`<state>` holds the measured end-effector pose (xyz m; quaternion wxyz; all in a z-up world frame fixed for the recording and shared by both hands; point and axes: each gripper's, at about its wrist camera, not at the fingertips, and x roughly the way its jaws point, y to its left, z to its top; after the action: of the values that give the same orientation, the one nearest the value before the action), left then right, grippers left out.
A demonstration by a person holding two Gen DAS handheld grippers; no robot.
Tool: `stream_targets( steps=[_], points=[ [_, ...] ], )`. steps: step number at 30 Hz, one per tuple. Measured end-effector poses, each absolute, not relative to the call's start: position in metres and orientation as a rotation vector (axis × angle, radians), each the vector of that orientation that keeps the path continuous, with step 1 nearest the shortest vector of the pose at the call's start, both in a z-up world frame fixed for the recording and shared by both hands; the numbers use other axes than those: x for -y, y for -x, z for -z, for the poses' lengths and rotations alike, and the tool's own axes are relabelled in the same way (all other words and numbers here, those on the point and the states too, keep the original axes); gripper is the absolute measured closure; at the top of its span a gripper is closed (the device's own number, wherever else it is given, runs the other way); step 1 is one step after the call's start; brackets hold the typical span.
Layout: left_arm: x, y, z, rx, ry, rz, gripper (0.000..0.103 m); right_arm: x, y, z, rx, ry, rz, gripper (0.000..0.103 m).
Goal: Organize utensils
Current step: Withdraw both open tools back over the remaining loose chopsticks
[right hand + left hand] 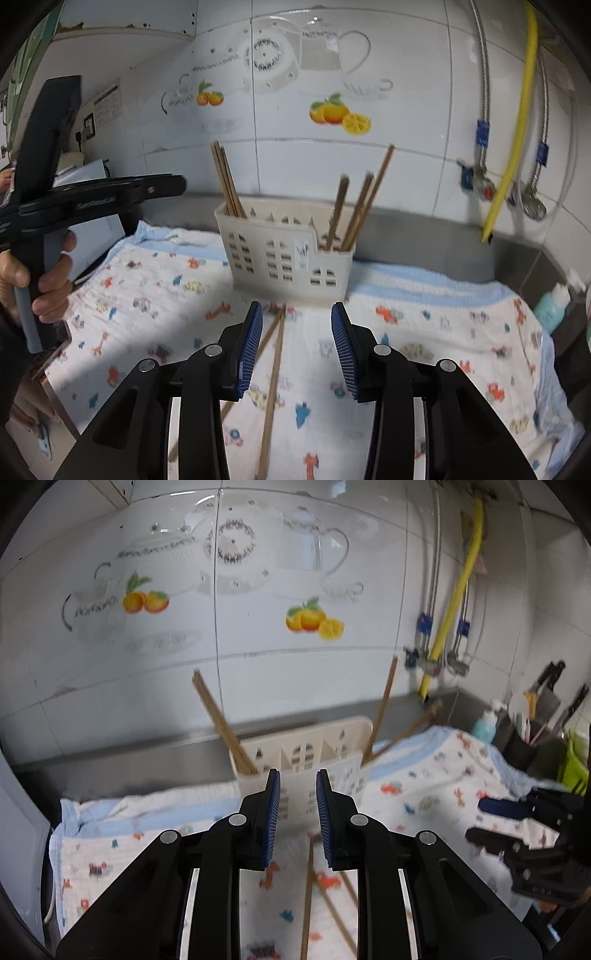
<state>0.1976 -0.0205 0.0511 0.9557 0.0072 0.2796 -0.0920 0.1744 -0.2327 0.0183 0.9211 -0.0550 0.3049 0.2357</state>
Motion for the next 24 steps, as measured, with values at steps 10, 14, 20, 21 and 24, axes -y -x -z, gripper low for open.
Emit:
stream_targets(
  steps=[10, 14, 20, 21, 24],
  points=[
    [0.017, -0.162, 0.004, -0.661, -0.053, 0.168, 0.083, 0.236, -0.146, 0.021, -0.676, 0.115, -0.46, 0.065],
    [0.014, -0.148, 0.025, -0.705, -0.046, 0.177, 0.083, 0.235, -0.138, 0.036, -0.707, 0.103, -0.467, 0.065],
    [0.011, -0.134, 0.051, -0.759, -0.027, 0.178, 0.083, 0.233, -0.128, 0.056, -0.749, 0.096, -0.464, 0.065],
    [0.011, -0.132, 0.055, -0.766, -0.026, 0.179, 0.082, 0.233, -0.127, 0.059, -0.754, 0.091, -0.462, 0.065],
    [0.011, -0.127, 0.065, -0.785, -0.018, 0.179, 0.082, 0.234, -0.125, 0.062, -0.763, 0.082, -0.463, 0.065]
  ],
)
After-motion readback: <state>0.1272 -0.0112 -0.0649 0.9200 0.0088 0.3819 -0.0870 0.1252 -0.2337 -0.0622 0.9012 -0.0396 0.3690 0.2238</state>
